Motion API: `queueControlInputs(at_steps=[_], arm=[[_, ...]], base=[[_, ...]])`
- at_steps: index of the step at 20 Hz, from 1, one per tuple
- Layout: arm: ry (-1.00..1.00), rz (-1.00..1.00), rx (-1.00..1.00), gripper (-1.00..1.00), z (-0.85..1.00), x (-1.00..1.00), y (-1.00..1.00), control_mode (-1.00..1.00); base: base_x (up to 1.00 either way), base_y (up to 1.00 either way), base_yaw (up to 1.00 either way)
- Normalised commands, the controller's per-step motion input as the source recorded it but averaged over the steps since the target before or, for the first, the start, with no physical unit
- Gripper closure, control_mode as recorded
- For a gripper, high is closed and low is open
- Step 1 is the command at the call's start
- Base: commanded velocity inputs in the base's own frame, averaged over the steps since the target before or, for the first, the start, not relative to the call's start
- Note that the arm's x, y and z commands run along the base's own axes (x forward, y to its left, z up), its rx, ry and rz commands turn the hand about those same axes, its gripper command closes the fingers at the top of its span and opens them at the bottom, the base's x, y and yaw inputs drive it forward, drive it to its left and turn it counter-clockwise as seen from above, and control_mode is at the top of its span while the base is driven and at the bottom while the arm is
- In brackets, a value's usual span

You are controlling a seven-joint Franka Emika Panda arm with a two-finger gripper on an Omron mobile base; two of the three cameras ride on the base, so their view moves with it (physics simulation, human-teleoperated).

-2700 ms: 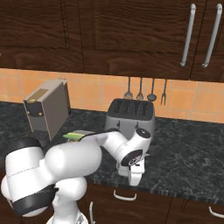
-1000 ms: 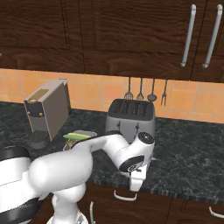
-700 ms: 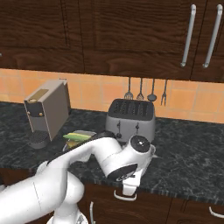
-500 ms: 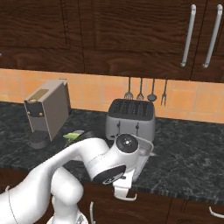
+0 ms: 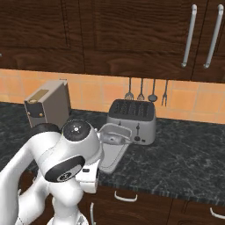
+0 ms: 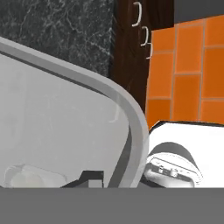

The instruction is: Take the meat container that has the fish and place it on the second highest rack of the freezer. Then take the vegetable container that has the cucumber and corn and place it on the highest rack of the freezer.

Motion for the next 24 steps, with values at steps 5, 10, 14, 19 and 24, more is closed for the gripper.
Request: queueControlInputs(at_steps=[5,10,14,19,24], arm=[[0.00,0.03,0.04,1.00,0.38,-0.25,0.22,-1.00],[0.00,0.01,0.04,1.00,0.28,-0.36,0.37,-1.00],[-0.05,0.00,0.04,1.00,0.22,-0.43,0.16,1.00],[0.00,0.00,0.00,1.00,0.00,0.00,0.00,1.00],[0.00,0.00,0.00,1.00,0.00,0.00,0.00,1.00]], base=[[0.00,0.00,0.00],[0.00,0.00,0.00],[-0.18,-0.03,0.00],[-0.68,-0.54,-0.30],[-0.23,-0.14,-0.83]])
